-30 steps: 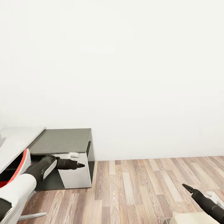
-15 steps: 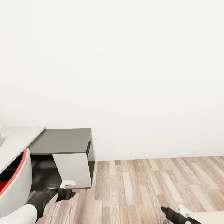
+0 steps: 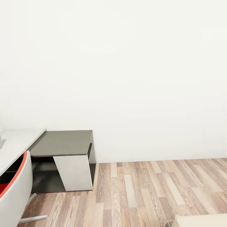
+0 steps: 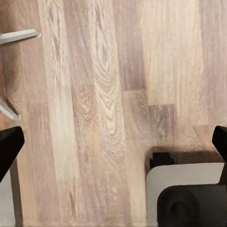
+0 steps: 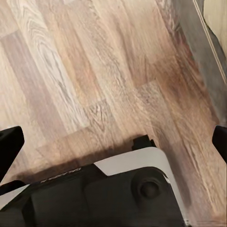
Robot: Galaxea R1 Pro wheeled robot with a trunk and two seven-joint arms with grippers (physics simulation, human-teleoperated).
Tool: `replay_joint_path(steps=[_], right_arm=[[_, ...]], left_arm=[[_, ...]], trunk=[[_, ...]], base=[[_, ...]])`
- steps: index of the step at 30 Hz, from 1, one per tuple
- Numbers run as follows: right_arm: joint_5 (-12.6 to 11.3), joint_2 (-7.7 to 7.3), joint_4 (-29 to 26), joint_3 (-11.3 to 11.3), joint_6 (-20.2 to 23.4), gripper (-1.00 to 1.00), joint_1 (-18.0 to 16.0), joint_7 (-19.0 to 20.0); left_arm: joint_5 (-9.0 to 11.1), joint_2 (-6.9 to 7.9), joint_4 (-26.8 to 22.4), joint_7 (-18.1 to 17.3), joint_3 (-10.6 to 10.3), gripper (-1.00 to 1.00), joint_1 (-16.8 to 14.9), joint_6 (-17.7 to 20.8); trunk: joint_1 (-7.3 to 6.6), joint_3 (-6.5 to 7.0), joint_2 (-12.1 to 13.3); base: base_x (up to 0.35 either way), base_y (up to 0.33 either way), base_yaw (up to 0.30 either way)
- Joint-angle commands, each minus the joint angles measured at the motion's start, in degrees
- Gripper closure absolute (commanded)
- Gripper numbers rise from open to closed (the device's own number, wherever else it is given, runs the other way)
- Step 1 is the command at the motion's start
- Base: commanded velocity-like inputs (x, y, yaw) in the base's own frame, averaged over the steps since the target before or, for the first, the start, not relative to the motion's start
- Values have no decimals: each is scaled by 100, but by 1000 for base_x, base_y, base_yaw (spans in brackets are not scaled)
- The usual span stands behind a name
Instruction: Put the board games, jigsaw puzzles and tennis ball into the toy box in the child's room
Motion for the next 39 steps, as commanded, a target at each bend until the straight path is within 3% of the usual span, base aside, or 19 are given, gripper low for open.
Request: replay_joint_path(steps=[1, 7, 14, 29, 39], right_arm=[[-36, 34, 187, 104, -92, -100, -3, -40], [-49, 149, 669, 199, -501, -100, 9, -39], [-60, 203, 917, 213, -565, -100, 62, -39], [-41, 207, 1237, 222, -597, -100, 68, -45], [-41, 207, 1245, 214, -610, -100, 68, -45]], left_arm=[[42, 1, 2, 55, -51, -100, 98, -47], [55, -1, 12, 116, -53, -100, 422, -100], [65, -7, 13, 124, -44, -100, 723, -90], [61, -235, 13, 117, -27, -100, 770, -101], [64, -260, 13, 116, -27, -100, 770, -101]], trunk=[[3, -10, -11], [3, -10, -11], [3, -46, -11], [3, -185, -11], [3, -279, -11]], base=[[0, 0, 0], [0, 0, 0], [0, 0, 0], [0, 0, 0], [0, 0, 0]])
